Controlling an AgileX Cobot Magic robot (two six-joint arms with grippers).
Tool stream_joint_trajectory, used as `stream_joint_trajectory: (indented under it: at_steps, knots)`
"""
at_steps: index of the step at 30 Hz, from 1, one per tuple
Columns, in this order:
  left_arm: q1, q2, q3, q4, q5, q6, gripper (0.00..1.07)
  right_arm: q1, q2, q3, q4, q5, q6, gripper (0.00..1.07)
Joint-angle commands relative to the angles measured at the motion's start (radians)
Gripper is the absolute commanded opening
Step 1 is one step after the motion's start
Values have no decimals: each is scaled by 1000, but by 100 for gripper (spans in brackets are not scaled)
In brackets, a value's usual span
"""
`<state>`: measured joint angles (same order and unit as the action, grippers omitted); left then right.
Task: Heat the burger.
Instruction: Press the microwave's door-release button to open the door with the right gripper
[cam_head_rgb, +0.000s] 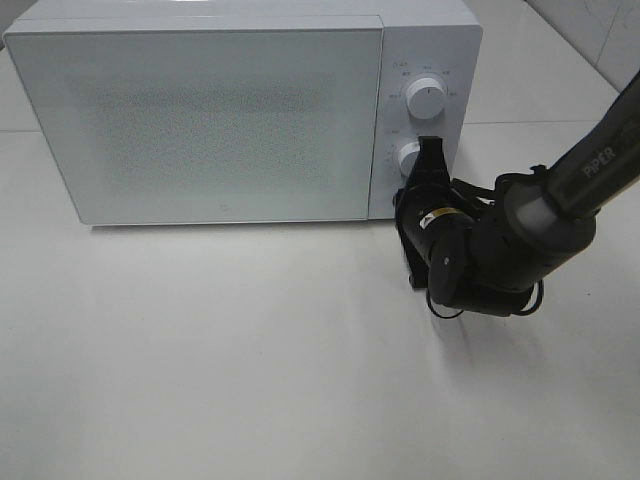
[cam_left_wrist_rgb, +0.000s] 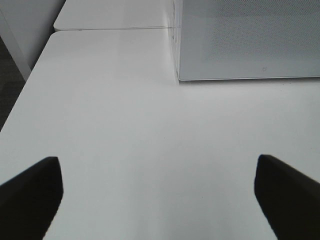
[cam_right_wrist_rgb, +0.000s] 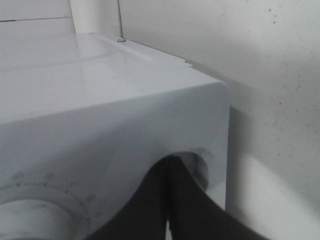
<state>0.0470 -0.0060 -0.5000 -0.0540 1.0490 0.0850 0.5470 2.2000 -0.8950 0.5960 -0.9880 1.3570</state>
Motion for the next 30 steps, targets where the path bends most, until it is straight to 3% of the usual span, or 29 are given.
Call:
stream_joint_trajectory:
  at_steps: [1,15,30]
  knots:
    - [4,-16,3,-2,-10,-4,96,-33,10,-122,-28,-354,-21,0]
    - [4,-16,3,-2,-10,-4,96,-33,11,-145,-29,-344,-48,0]
    - [4,-16,3,-2,-10,-4,96,-30,-121,14,-57,-2,-77,0]
